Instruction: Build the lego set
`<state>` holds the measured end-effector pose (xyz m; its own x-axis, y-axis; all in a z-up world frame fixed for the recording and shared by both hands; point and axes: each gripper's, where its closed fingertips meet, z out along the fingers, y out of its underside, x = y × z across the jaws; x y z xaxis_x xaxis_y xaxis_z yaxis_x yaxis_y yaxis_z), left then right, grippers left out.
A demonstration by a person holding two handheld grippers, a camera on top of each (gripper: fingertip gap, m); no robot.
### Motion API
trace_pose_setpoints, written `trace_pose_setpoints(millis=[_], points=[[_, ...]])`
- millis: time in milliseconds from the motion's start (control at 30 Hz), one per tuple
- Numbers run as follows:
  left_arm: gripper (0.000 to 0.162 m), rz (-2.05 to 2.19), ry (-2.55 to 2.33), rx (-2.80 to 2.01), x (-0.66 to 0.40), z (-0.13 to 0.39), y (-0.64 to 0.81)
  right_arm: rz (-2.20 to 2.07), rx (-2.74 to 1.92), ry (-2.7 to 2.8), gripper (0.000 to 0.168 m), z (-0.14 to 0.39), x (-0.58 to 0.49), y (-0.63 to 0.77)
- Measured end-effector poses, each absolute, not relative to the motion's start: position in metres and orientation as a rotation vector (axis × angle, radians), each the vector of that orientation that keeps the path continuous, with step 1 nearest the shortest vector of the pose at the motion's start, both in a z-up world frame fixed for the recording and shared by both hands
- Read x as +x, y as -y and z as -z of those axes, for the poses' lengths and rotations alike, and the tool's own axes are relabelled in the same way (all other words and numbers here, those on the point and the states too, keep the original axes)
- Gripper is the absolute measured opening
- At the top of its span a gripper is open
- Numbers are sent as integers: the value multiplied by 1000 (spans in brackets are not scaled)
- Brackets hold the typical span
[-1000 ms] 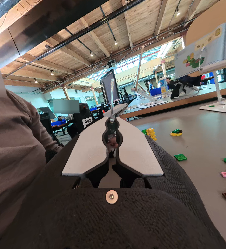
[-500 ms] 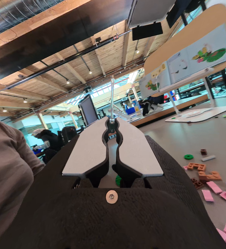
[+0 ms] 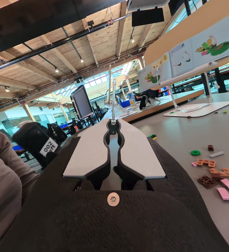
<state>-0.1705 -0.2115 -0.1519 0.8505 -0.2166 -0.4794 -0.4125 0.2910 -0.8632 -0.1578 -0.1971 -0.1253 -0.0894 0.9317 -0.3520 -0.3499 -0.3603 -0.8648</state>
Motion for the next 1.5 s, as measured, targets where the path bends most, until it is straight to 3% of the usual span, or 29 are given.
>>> trace_pose_setpoints(millis=[233,433,700,1033,1333,1500], points=[[27,-234,-569,-1263,-164,150,208,-1657,-1193,803,4,130,-165,204],[8,-252,-569,-1212,-165,144,215,-1663,-1195,840,4,132,-167,209],[7,-325,-592,-1226,-165,149,213,-1672,-1208,856,4,134,-167,209],[7,350,-559,-1403,-161,156,219,-1550,-1181,1040,4,140,-165,214],[6,1111,-517,-1448,-151,144,247,-1698,-1032,1179,4,129,-156,243],[6,1316,-510,-1466,-149,144,257,-1766,-1004,1238,4,129,-154,253]])
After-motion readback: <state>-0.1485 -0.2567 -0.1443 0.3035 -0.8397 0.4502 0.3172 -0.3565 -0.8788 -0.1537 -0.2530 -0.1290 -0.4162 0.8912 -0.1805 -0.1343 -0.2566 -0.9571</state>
